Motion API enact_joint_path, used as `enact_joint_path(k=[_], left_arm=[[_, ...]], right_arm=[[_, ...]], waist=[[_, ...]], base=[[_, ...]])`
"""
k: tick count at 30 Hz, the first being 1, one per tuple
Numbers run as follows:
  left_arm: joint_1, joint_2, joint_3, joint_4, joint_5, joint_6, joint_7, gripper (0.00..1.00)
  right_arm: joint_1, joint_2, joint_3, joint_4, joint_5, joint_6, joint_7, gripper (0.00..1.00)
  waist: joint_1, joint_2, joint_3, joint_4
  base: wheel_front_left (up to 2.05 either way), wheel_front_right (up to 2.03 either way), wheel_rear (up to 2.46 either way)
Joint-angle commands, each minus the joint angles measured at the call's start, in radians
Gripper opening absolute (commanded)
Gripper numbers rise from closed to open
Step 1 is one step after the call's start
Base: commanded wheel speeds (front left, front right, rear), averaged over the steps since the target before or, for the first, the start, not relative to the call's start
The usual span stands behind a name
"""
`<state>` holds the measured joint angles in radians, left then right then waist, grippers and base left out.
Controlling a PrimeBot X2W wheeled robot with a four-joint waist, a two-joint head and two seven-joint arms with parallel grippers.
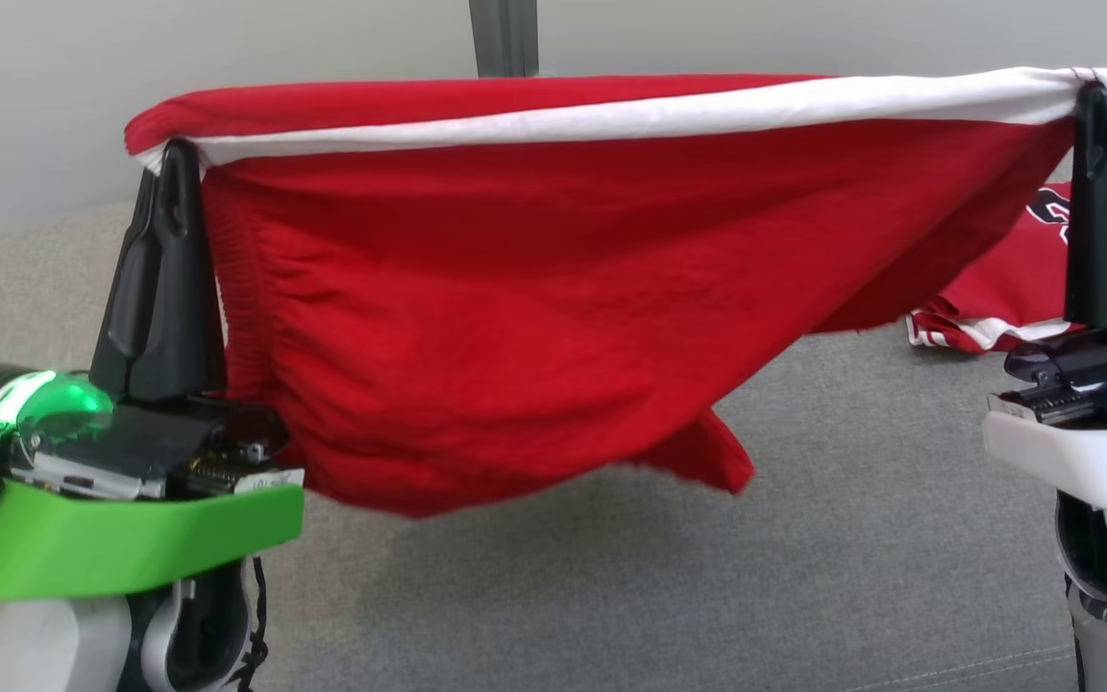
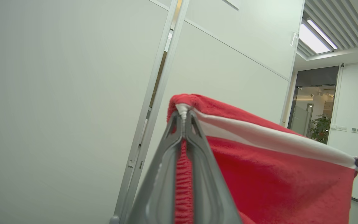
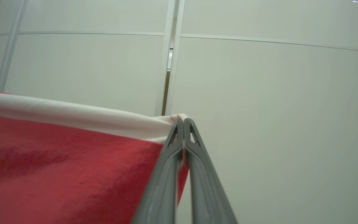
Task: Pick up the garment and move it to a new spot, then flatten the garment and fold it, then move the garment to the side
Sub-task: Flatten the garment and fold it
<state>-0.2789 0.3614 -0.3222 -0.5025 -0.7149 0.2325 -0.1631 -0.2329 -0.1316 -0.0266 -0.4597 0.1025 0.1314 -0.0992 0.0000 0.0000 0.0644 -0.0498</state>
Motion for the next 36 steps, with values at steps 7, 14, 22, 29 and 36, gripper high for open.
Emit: enact_joint_path(k=[7, 14, 22, 29, 36], left_arm=[[-0.141, 0.023, 0.004, 0.189, -0.048, -0.033, 0.083, 0.0], [-0.482, -0.014, -0.031, 0.514, -0.027, -0.115, 0.119, 0.0], [-0.75, -0.113, 0.044, 0.817, -0.063, -0.154, -0.014, 0.0], [-0.611, -0.167, 0.022, 0.942, -0.086, -0.232, -0.075, 0.0], [-0.4, -0.197, 0.038, 0.923, -0.081, -0.282, -0.101, 0.0]], right_arm=[[-0.129, -0.009, 0.017, 0.208, 0.068, -0.002, 0.02, 0.0], [-0.503, -0.017, 0.105, 0.553, 0.05, -0.002, -0.067, 0.0], [-0.806, 0.039, 0.104, 0.77, -0.012, -0.002, -0.163, 0.0], [-0.637, 0.056, 0.139, 0.685, 0.006, -0.002, -0.166, 0.0], [-0.376, 0.058, 0.087, 0.533, 0.042, -0.002, -0.167, 0.0]], waist=[[0.0, 0.0, 0.085, -0.001], [0.0, 0.0, 0.213, -0.008], [0.0, 0.0, 0.318, -0.015], [0.0, 0.0, 0.35, -0.007], [0.0, 0.0, 0.315, -0.009]], base=[[0.0, 0.0, 0.0], [0.0, 0.0, 0.0], [0.0, 0.0, 0.0], [0.0, 0.0, 0.0], [0.0, 0.0, 0.0]])
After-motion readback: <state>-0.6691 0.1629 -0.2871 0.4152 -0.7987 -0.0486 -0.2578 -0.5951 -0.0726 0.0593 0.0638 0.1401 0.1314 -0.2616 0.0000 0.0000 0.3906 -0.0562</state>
